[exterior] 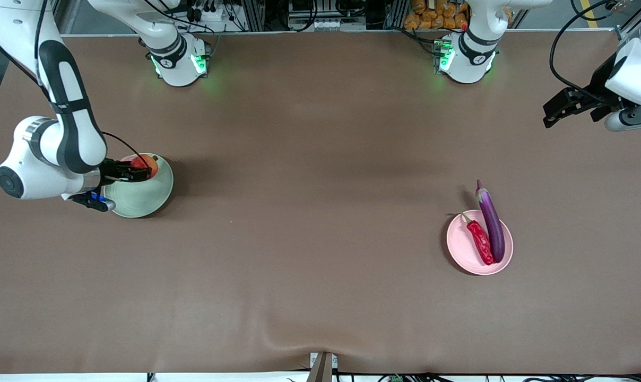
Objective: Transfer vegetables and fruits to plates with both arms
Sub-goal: 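Open the right gripper and withdraw it from the green plate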
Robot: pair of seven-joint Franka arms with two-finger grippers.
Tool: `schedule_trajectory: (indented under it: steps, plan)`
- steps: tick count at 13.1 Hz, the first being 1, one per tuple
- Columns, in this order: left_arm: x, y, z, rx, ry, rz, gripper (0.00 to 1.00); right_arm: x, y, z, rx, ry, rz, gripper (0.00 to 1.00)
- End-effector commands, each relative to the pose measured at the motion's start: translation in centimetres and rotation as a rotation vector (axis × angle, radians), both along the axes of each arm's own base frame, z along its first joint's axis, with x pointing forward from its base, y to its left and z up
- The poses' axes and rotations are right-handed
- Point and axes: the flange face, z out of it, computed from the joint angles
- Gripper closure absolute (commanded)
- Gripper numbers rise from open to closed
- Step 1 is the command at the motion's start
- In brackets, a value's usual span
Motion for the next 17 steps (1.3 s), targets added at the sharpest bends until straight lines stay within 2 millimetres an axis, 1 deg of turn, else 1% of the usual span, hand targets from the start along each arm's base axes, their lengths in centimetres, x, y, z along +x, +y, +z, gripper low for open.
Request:
schedule_trajectory:
  steps: [1, 2, 4, 5, 6, 10, 11, 13, 14, 15, 16, 17]
  plan:
    - [-0.3, 0.1, 0.3, -0.021, -0.011, -0.016, 0.0, 0.2, -0.5, -0.8, -0.003, 0.005, -0.008, 0.37]
    - [-0.3, 0.1, 0.4, -0.021, -0.014, -0.016, 0.0, 0.2, -1.1, -1.0, -0.003, 0.01, -0.018, 0.0]
    - [-0.1, 0.0, 0.4, -0.022, -0.027, -0.017, 0.0, 0.3, -1.1, -1.1, -0.001, 0.021, -0.018, 0.0]
    - [0.1, 0.0, 0.3, -0.024, -0.029, -0.017, 0.0, 0.5, -0.9, -0.6, 0.005, 0.031, -0.012, 0.0]
    - [0.1, 0.0, 0.3, -0.025, -0.034, -0.018, 0.0, 1.0, -0.8, 0.3, 0.017, 0.048, -0.005, 0.0]
    - [0.2, -0.3, 0.1, -0.024, -0.031, -0.022, 0.0, 3.7, -0.2, 7.3, 0.064, 0.097, 0.038, 0.0]
    - [0.1, -0.1, 0.2, -0.024, -0.031, -0.019, 0.0, 4.6, 0.0, 9.6, 0.068, 0.094, 0.047, 0.0]
    - [0.1, 0.2, 0.6, -0.025, -0.039, -0.015, 0.0, 6.2, 0.9, 14.5, 0.07, 0.071, 0.084, 0.0]
    - [0.1, 0.4, 0.9, -0.026, -0.043, -0.012, 0.0, 7.0, 1.3, 17.4, 0.07, 0.039, 0.104, 0.0]
    - [-0.1, 0.7, 1.2, -0.027, -0.048, -0.009, 0.0, 8.0, 1.2, 20.9, 0.059, -0.014, 0.126, 0.0]
    - [-0.2, 0.8, 1.3, -0.027, -0.045, -0.007, 0.0, 8.6, 1.3, 24.2, 0.049, -0.049, 0.153, 0.0]
    - [-0.3, 1.0, 1.4, -0.027, -0.046, -0.001, 0.0, 8.8, 1.1, 26.8, 0.047, -0.085, 0.171, 0.0]
